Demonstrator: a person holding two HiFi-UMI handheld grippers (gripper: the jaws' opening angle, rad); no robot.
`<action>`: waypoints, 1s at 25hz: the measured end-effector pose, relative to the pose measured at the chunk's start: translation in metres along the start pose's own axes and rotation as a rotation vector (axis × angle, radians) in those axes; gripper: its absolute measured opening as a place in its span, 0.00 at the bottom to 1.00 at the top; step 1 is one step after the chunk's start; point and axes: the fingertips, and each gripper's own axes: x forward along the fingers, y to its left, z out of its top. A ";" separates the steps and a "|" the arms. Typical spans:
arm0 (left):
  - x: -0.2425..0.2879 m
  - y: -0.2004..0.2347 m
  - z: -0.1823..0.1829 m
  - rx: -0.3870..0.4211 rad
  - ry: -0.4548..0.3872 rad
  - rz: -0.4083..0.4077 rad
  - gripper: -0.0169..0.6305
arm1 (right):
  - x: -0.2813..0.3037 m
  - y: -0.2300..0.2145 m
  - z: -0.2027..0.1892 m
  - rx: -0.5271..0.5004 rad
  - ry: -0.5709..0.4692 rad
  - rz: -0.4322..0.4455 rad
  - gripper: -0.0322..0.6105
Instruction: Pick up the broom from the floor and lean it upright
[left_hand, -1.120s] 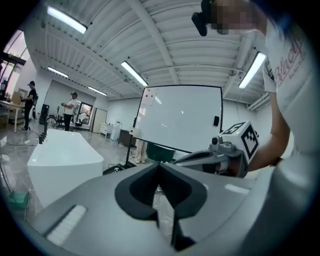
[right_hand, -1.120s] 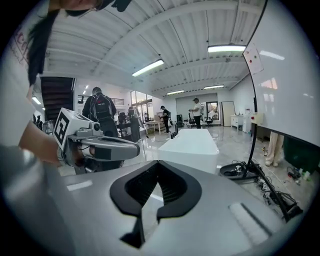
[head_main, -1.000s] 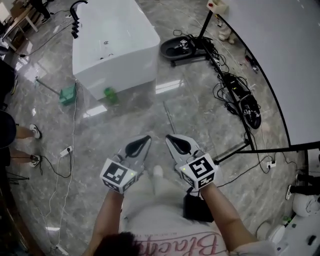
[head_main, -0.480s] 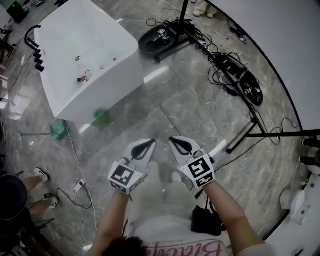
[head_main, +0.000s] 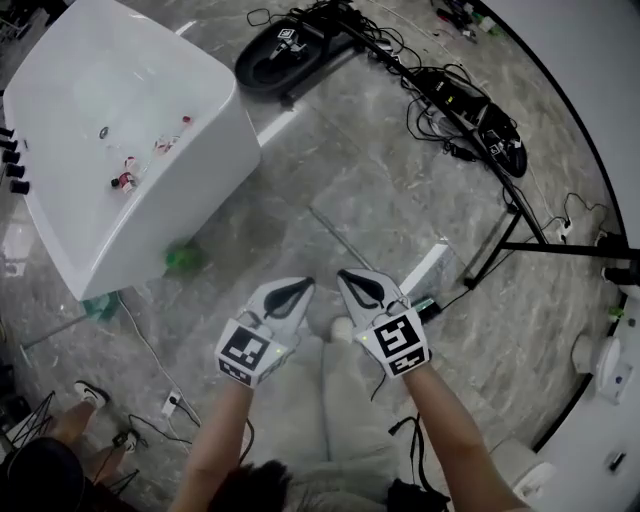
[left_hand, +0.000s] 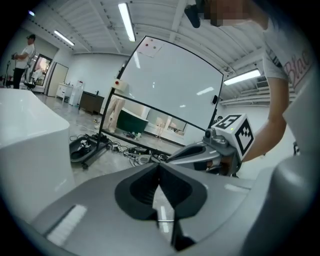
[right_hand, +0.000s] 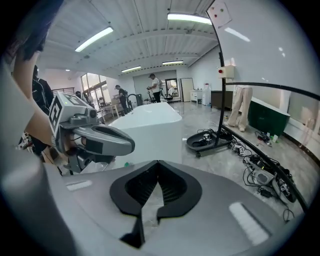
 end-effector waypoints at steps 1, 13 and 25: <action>0.008 0.008 -0.009 -0.002 0.010 -0.012 0.02 | 0.012 -0.008 -0.008 0.000 0.007 -0.005 0.05; 0.109 0.077 -0.117 -0.066 0.118 -0.074 0.02 | 0.139 -0.081 -0.153 0.026 0.186 -0.034 0.11; 0.179 0.144 -0.224 -0.113 0.208 -0.050 0.02 | 0.267 -0.152 -0.338 0.059 0.535 -0.055 0.19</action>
